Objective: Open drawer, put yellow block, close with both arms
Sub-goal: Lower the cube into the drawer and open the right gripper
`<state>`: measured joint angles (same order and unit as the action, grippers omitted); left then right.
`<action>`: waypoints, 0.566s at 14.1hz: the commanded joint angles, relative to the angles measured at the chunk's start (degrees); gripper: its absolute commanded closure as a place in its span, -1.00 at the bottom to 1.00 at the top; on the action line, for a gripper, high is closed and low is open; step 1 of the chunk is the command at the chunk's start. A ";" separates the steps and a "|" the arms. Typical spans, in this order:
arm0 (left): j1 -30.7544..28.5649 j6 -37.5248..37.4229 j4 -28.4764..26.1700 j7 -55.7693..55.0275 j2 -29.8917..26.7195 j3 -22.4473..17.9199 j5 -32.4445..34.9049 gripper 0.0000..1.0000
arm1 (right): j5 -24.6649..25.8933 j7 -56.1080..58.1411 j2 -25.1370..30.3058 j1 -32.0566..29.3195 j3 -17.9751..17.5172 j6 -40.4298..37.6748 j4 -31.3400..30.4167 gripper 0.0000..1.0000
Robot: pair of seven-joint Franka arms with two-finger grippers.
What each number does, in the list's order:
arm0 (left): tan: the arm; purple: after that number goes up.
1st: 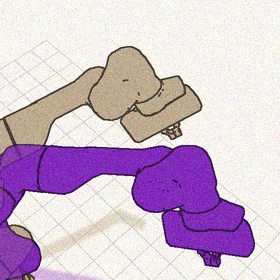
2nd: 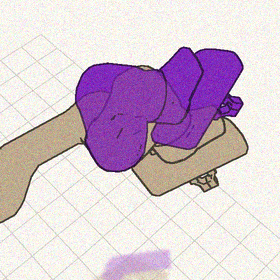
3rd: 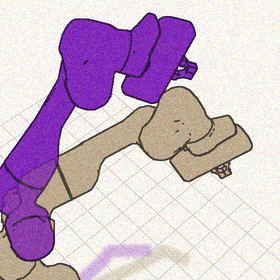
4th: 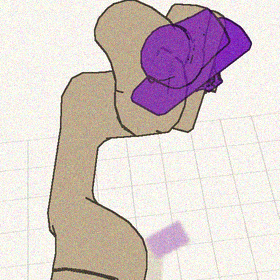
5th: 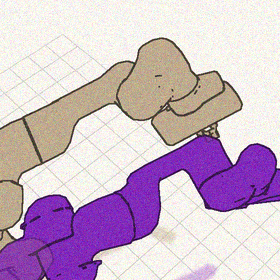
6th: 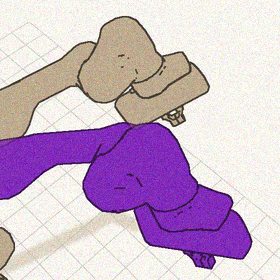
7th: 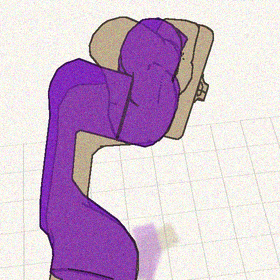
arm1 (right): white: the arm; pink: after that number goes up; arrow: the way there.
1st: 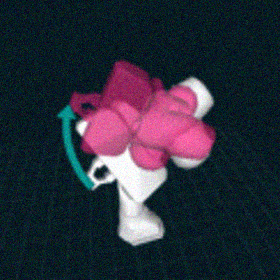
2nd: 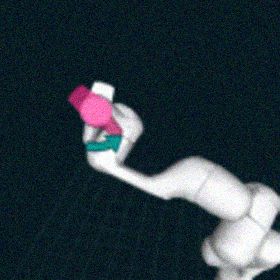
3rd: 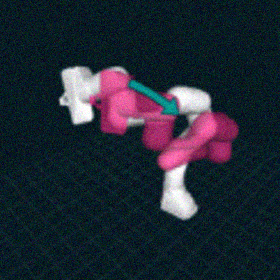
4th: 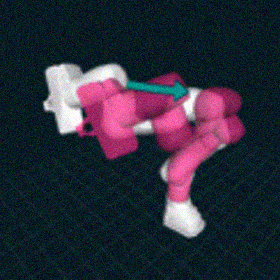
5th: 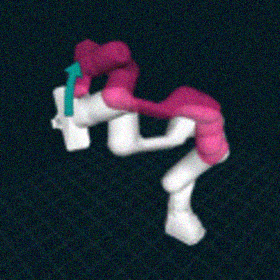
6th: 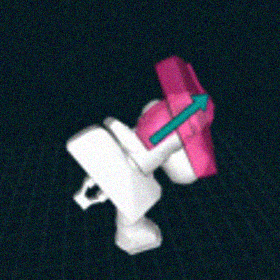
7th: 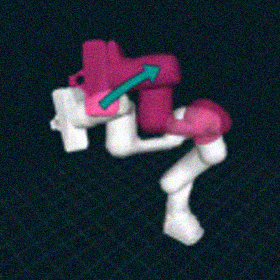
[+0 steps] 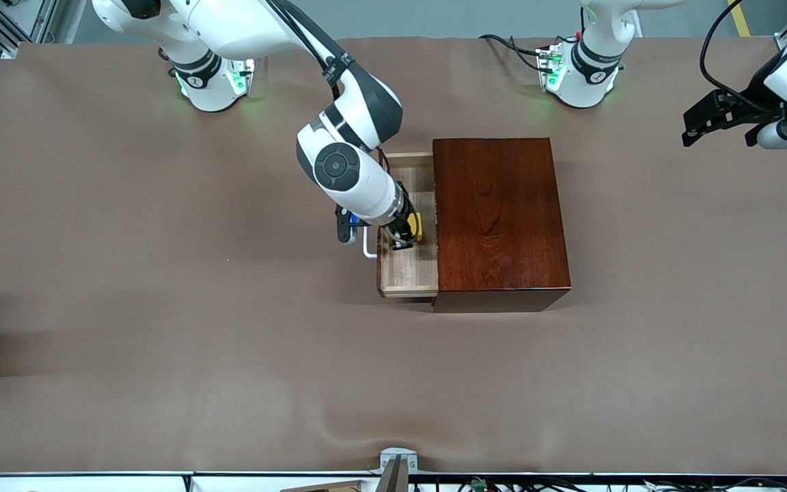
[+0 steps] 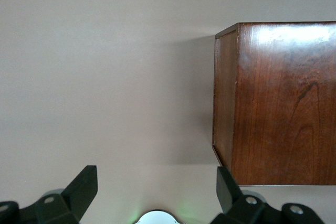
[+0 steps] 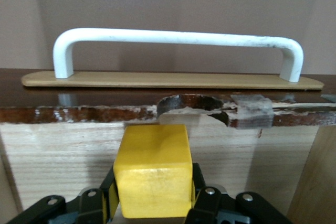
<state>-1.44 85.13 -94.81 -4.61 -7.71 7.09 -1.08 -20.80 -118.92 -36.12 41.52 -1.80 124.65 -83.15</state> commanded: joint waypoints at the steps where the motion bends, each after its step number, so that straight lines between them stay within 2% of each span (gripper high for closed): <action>1: -0.76 -0.06 0.50 1.27 -0.11 0.12 -0.76 -1.00 | -1.17 1.22 -0.79 0.58 0.39 -0.20 1.49 -0.66; 2: -0.85 -0.06 0.59 1.27 -0.11 0.12 -0.76 -1.00 | -1.18 1.32 -0.88 0.32 0.39 -0.46 1.41 -1.00; 6: -0.76 -0.14 0.59 1.27 -0.11 0.03 -0.76 -1.00 | -0.56 1.49 -0.62 -0.12 0.48 -1.95 1.84 -1.00; 8: -0.76 -0.23 0.59 1.27 -0.11 0.03 -0.76 -1.00 | -0.56 2.72 -0.53 -0.91 0.57 -7.11 5.69 -1.00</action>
<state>-1.51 85.15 -94.74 -4.61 -7.71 6.90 -1.08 -20.80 -117.61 -36.31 41.48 -1.40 122.53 -81.97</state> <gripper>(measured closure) 0.000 0.000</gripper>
